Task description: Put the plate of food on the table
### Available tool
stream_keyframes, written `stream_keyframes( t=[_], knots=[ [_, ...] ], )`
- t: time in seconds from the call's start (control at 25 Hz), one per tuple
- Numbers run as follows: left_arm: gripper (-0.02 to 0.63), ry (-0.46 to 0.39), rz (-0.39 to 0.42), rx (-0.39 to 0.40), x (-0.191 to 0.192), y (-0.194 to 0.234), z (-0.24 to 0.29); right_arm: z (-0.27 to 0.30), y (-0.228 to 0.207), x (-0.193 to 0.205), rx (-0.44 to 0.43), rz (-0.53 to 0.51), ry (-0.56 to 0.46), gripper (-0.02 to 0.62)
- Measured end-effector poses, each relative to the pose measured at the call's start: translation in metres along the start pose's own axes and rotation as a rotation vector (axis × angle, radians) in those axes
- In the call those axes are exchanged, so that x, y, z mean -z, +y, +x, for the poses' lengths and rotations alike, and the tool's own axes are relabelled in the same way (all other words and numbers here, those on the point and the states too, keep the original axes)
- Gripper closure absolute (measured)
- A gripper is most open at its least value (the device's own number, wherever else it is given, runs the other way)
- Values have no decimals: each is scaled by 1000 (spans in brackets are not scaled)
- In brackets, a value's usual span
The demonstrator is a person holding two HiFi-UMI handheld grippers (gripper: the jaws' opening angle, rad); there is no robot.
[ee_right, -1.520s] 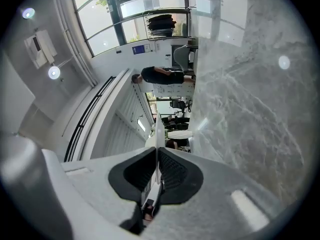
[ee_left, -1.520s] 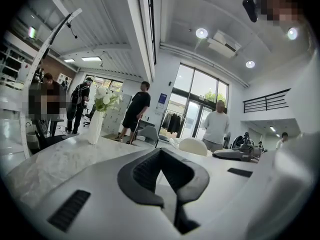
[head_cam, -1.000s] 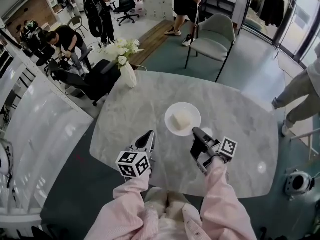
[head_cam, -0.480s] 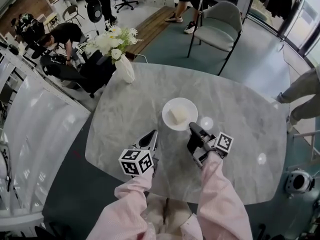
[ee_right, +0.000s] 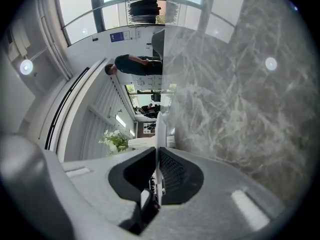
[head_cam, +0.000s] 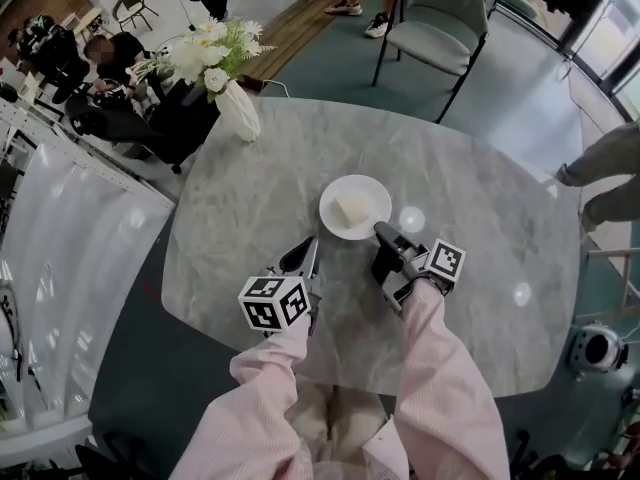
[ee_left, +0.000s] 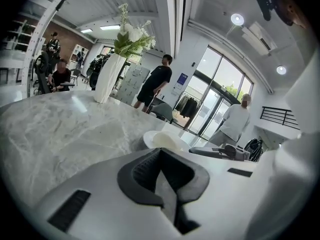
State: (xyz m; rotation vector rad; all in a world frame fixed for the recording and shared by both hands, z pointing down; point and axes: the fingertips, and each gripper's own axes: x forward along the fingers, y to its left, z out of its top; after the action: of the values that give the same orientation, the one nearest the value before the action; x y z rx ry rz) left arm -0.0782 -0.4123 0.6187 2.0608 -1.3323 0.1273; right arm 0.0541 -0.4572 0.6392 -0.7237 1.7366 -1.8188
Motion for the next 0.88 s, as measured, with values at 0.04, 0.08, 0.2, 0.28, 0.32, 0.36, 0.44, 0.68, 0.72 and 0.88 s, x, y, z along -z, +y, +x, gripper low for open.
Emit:
stream_keyframes(
  t=[0.04,0.08,0.2,0.28,0.32,0.36,0.44,0.68,0.72,0.88],
  knots=[
    [614,3,-2,-2,1,0,1,0,-2,-1,7,1,-2,575],
    [614,5,-5,-4,2,1,1,0,-3,-1,14,3,-3,575],
    [614,9,-12,-7,5,2,3,-1,-7,-3,31,4,-6,575],
    [614,13,-15,-8,6,2,4,-2,-9,-4,38,6,-9,575],
    [614,15,-16,-8,7,2,5,-2,-10,-4,44,6,-12,575],
    [614,16,-17,-8,7,2,5,-2,-11,-4,53,4,-14,575],
    [614,17,-20,-8,8,2,5,-1,-14,-5,80,-6,-17,577],
    [614,22,-23,-14,11,3,4,-1,-22,-9,157,-57,-20,578],
    [614,23,-24,-15,12,3,4,-1,-23,-9,174,-59,-24,578],
    [614,24,-27,-17,12,1,2,-5,-24,-6,266,-64,-37,577]
  ],
)
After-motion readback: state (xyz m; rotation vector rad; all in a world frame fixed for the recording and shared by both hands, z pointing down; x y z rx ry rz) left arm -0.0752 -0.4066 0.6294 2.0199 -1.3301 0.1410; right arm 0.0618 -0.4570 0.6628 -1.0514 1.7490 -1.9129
